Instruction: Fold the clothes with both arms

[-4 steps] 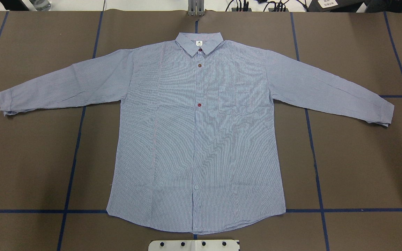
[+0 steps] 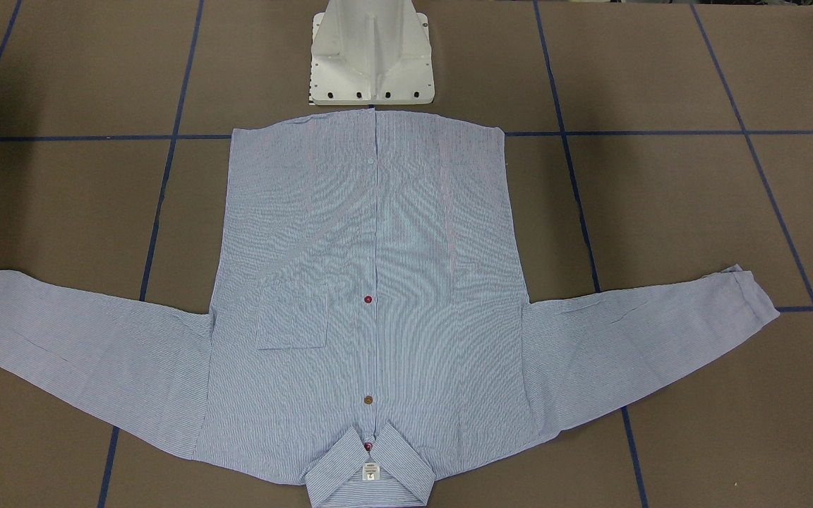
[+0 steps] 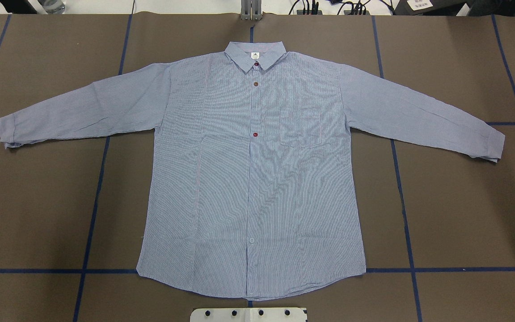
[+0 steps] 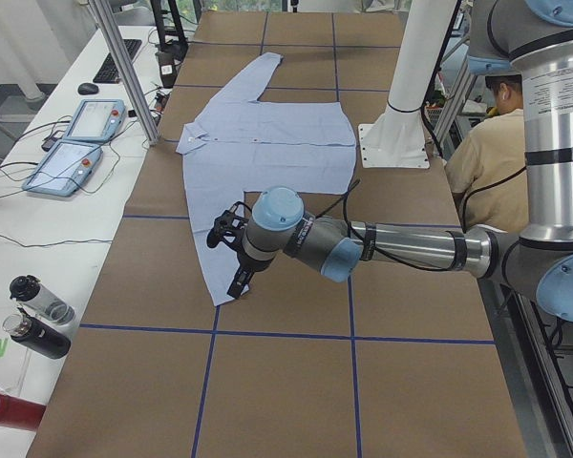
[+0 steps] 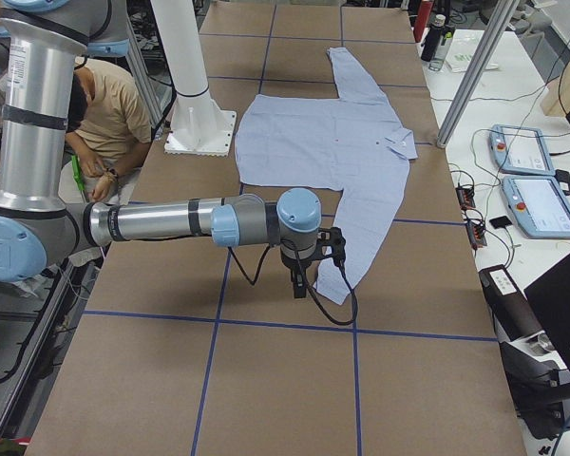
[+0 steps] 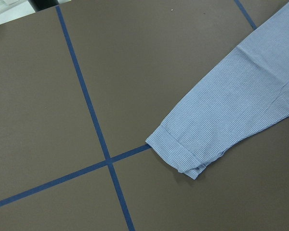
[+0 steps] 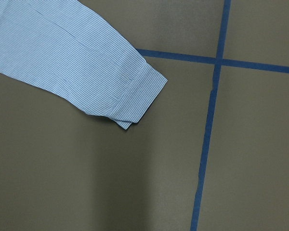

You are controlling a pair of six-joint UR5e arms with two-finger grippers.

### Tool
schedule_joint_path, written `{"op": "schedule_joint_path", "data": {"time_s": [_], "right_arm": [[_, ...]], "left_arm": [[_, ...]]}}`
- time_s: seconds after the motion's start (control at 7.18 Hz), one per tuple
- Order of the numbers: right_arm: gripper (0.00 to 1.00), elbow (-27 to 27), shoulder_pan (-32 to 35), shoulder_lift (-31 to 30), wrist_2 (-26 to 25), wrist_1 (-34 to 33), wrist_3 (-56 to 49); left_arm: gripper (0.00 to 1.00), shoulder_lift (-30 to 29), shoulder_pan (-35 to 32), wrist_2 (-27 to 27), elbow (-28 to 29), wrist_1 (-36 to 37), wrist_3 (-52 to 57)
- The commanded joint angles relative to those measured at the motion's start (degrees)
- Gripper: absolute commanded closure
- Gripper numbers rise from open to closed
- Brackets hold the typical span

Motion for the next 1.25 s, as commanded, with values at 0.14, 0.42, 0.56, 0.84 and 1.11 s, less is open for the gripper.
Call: {"op": "schedule_joint_path", "data": {"time_s": [0.14, 0.42, 0.56, 0.84, 1.11], "right_arm": [[0.0, -4.0, -0.1, 0.6, 2.6, 0.0, 0.6], [0.0, -5.9, -2.5, 1.7, 3.8, 2.2, 0.8], [0.0, -9.3, -3.7, 4.0, 3.9, 5.6, 5.2], [0.0, -19.8, -9.5, 7.4, 1.9, 23.6, 22.6], [0.01, -24.7, -16.8, 9.9, -3.2, 37.7, 45.9]], "left_arm": [[0.0, 1.5, 0.0, -0.3, -0.5, -0.8, 0.2], [0.0, 1.6, 0.0, -0.3, -0.5, -0.9, 0.2], [0.0, 1.6, 0.0, -0.3, -0.3, -0.9, 0.2], [0.0, 1.6, 0.0, -0.4, -0.7, -0.8, 0.2], [0.0, 1.6, 0.0, -0.4, -0.7, -0.8, 0.2]]}}
